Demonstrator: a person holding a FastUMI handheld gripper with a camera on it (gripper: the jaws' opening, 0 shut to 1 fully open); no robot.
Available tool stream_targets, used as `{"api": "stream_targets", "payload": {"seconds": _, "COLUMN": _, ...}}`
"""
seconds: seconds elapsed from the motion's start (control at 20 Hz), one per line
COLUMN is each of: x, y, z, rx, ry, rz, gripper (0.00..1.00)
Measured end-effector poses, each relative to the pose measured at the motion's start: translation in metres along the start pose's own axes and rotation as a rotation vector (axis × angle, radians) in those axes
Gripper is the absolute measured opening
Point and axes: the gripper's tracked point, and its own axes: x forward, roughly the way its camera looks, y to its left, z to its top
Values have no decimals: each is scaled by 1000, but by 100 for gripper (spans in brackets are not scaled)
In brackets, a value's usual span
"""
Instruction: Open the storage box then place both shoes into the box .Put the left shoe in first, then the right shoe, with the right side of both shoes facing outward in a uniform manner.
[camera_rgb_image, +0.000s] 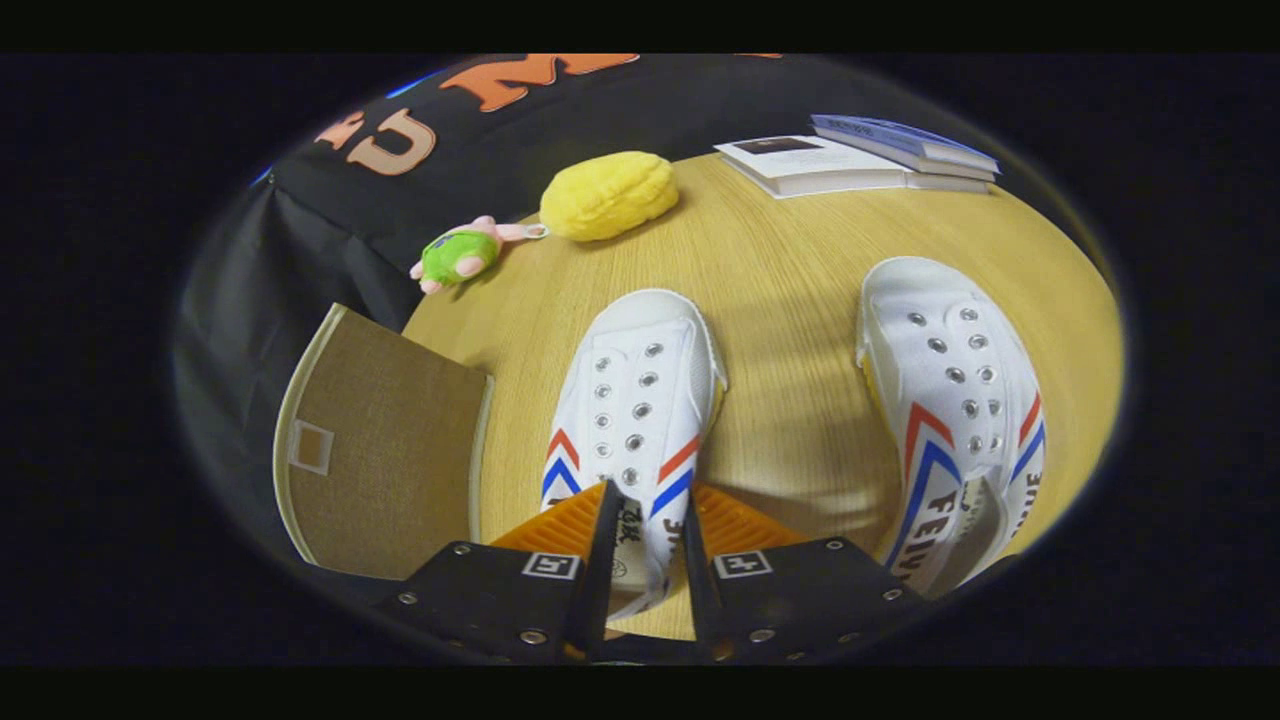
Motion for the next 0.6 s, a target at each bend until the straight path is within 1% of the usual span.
{"api": "stream_targets", "payload": {"seconds": 0.05, "x": 2, "y": 1, "z": 3, "rx": 23, "ry": -7, "rz": 10, "gripper": 27}}
{"api": "stream_targets", "payload": {"seconds": 0.1, "x": 1, "y": 2, "z": 4, "rx": 45, "ry": 0, "rz": 19, "gripper": 18}}
{"api": "stream_targets", "payload": {"seconds": 0.15, "x": 0, "y": 3, "z": 4, "rx": 62, "ry": 2, "rz": 28, "gripper": 15}}
{"api": "stream_targets", "payload": {"seconds": 0.35, "x": -6, "y": 13, "z": 13, "rx": 122, "ry": -25, "rz": 66, "gripper": 8}}
{"api": "stream_targets", "payload": {"seconds": 0.45, "x": -14, "y": 25, "z": 23, "rx": 149, "ry": -54, "rz": 110, "gripper": 7}}
{"api": "stream_targets", "payload": {"seconds": 0.6, "x": -35, "y": 49, "z": 39, "rx": 149, "ry": -105, "rz": 171, "gripper": 7}}
